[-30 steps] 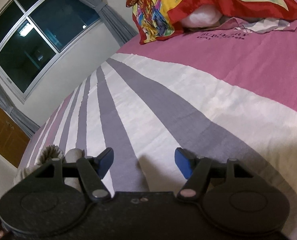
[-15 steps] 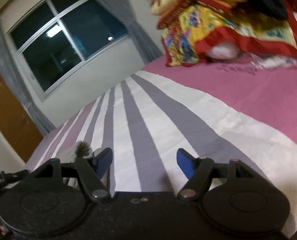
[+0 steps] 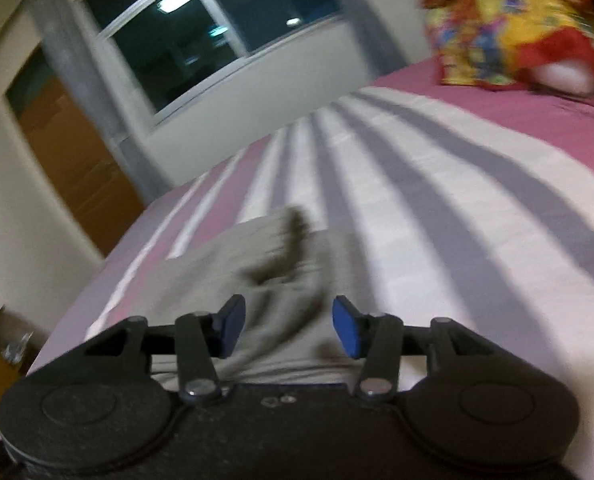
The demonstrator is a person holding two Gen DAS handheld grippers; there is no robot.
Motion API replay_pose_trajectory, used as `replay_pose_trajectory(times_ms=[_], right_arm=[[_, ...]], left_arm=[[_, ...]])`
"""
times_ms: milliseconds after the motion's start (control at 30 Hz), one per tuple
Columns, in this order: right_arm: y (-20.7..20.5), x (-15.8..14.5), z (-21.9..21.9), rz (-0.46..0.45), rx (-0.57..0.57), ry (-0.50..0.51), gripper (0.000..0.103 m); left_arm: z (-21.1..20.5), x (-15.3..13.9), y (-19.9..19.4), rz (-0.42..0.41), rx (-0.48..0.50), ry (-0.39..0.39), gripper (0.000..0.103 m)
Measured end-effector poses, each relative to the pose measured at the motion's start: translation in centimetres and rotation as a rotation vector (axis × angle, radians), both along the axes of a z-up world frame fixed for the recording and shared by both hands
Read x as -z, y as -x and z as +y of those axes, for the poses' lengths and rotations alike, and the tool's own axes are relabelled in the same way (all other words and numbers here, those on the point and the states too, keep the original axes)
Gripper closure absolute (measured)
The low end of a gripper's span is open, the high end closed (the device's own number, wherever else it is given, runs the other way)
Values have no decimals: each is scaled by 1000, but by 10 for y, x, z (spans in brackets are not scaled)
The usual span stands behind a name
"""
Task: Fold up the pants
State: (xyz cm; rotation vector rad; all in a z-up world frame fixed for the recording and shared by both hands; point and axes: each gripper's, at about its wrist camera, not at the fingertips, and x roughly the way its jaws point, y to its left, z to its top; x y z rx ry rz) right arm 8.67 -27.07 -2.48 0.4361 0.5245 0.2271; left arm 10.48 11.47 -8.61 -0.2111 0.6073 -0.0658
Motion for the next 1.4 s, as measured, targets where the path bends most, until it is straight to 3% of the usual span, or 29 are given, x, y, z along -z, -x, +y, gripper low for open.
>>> replay_pose_trajectory(times_ms=[300,400,433,533,600,700,767,833,867,1100,1133,1200,1300,1400], right_arm=[[-50,12,50,117,-16,69,55],[-62,15,59,143,-16,83,80],[-63,13,59,137,-19,90,82],[-46,-8,48,10,-5,30,85],[-41,-9,37,2,34,14,85],[-55,16,30,166,-11,5,75],[-43,18,27,154,-5,7,68],[-26,17,21,117,31,-7,28],[-19,19,17,113,40,-35,26],[-52,42,8,249,47,-217,29],[-58,43,13,260,45,-206,35],[-67,35,27,261,44,-141,65],[-53,0,42,73,-2,-78,68],[-38,-25,40,-45,-35,-108,68]], left_arm=[[-3,14,1,-40,26,1,4],[-3,17,-2,-33,20,0,4],[-4,17,-2,-35,17,-1,4],[-3,16,0,-43,1,6,4],[-2,18,0,-42,-2,18,4],[-3,19,-2,-37,-4,9,4],[-2,18,-1,-39,-7,11,4],[-2,19,-1,-40,-8,11,4],[-3,19,-2,-40,-7,9,4],[-4,19,-3,-38,-9,-4,4],[-5,20,-4,-37,-11,-14,4],[-8,19,-3,-41,-19,-34,4],[-7,18,-2,-51,-30,-34,4],[-7,19,-2,-51,-22,-28,4]])
